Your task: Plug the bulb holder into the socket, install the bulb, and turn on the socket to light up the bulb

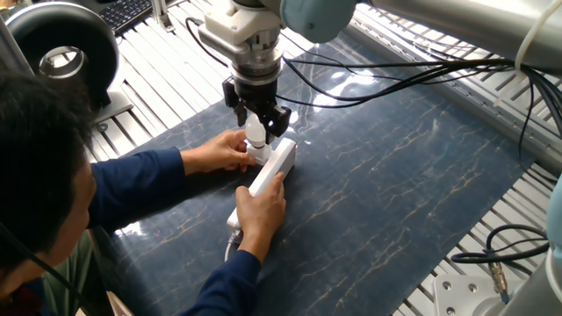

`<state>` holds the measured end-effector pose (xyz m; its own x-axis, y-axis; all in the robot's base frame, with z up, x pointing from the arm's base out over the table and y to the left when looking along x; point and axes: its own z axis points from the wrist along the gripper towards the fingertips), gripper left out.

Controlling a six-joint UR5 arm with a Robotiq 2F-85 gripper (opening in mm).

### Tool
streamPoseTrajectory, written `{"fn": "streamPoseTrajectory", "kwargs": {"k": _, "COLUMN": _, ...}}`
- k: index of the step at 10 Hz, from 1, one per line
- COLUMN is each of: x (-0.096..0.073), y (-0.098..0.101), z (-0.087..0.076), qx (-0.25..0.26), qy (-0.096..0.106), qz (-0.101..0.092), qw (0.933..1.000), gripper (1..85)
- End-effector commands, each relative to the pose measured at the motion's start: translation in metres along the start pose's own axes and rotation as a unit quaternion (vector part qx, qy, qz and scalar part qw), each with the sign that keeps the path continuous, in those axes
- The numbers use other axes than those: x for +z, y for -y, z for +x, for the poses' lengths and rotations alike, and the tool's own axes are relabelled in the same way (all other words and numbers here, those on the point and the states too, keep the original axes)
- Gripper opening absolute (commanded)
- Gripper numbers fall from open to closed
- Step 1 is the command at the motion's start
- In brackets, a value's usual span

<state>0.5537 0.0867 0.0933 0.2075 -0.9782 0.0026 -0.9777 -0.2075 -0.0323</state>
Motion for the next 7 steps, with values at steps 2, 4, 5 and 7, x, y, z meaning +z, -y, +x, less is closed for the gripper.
{"fn": "streamPoseTrajectory", "kwargs": {"k": 2, "x": -0.0001, "y": 0.0013, "z": -0.0006, "qx": 0.005, "qy": 0.004, "qz": 0.002, "qw": 1.0000, "gripper": 58.3}}
{"fn": "streamPoseTrajectory", "kwargs": {"k": 4, "x": 0.0017, "y": 0.0026, "z": 0.0038, "qx": 0.032, "qy": -0.001, "qz": 0.009, "qw": 0.9994, "gripper": 33.3}}
{"fn": "streamPoseTrajectory", "kwargs": {"k": 5, "x": 0.0034, "y": 0.0060, "z": 0.0086, "qx": 0.051, "qy": -0.009, "qz": 0.020, "qw": 0.9985, "gripper": 16.0}}
{"fn": "streamPoseTrajectory", "kwargs": {"k": 7, "x": 0.0081, "y": -0.0008, "z": 0.0073, "qx": 0.076, "qy": -0.013, "qz": 0.014, "qw": 0.9969, "gripper": 1.0}}
